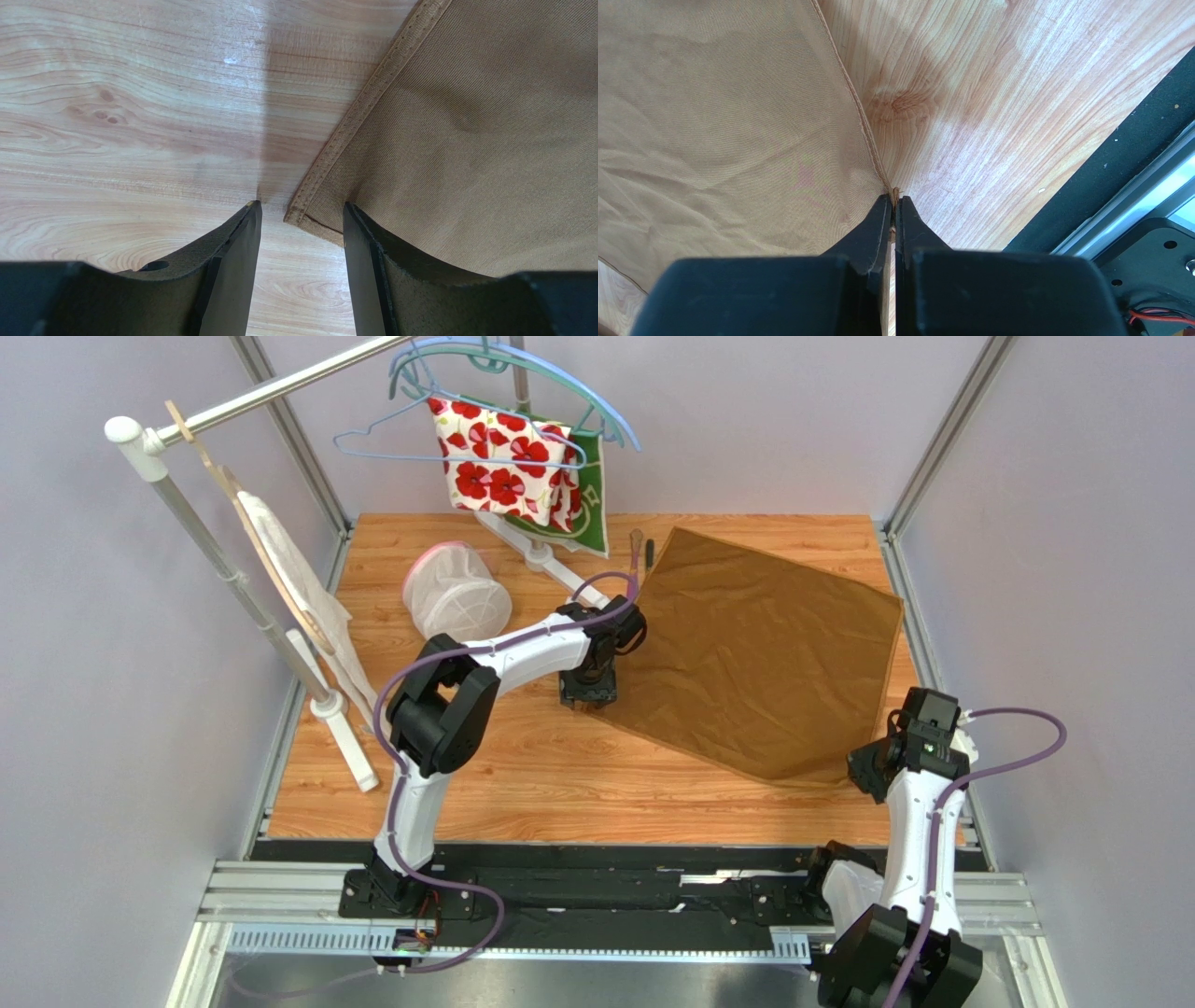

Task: Fold the napkin into a case and place the utensils inside
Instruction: Pick up the flattened napkin from the center of the board, then fold and flatten the napkin at the center of the board.

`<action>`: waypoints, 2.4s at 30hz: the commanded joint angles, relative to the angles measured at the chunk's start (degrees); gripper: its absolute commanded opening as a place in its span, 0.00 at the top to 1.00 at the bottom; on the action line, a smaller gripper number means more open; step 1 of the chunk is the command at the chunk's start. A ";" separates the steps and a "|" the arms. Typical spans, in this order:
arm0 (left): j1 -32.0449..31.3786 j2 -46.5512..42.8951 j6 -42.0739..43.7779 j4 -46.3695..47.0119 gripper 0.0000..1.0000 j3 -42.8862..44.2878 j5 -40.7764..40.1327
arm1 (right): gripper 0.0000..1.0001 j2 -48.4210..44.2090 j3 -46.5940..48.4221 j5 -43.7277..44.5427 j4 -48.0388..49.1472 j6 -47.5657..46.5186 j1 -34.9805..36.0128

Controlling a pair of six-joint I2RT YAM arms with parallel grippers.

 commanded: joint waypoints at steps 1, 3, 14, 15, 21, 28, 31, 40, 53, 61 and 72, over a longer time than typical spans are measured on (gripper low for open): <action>-0.06 -0.06 -2.29 1.40 0.45 -1.63 0.95 | 1.00 -0.32 1.95 0.58 -0.04 -0.23 0.06; -0.06 -0.14 -3.34 2.27 0.47 -2.86 1.83 | 1.00 -0.41 2.04 0.93 -0.22 0.04 0.06; 0.56 -0.75 -3.09 8.78 0.95 -7.62 1.93 | 1.00 -1.20 2.48 1.37 -1.45 0.65 0.06; 0.56 -1.46 -2.13 8.87 0.98 -7.62 1.66 | 1.00 -1.38 2.66 1.55 -1.53 0.48 0.06; 0.47 -10.06 3.49 9.84 1.00 -7.27 1.66 | 1.00 -3.74 6.60 2.17 -4.95 0.13 0.06; -2.34 -24.30 10.36 11.95 1.00 -6.65 1.75 | 1.00 -7.96 21.01 4.63 -12.60 -3.12 0.14; -4.53 -30.80 13.26 12.04 1.00 -4.46 0.27 | 1.00 -9.28 28.13 4.10 -16.38 -5.32 0.76; -10.07 -49.35 16.60 7.64 1.00 3.37 -2.29 | 1.00 -13.68 56.94 5.68 -29.12 -7.43 3.84; -12.80 -60.10 22.92 7.20 1.00 10.47 -8.18 | 1.00 -11.85 68.33 4.62 -28.44 -7.62 4.19; -4.82 -37.01 19.95 2.35 1.00 21.03 -5.30 | 1.00 -5.08 50.05 1.46 -8.06 -4.79 4.19; 5.46 -8.60 25.48 22.56 1.00 30.61 -4.24 | 1.00 24.70 41.94 -8.55 24.19 -9.36 4.45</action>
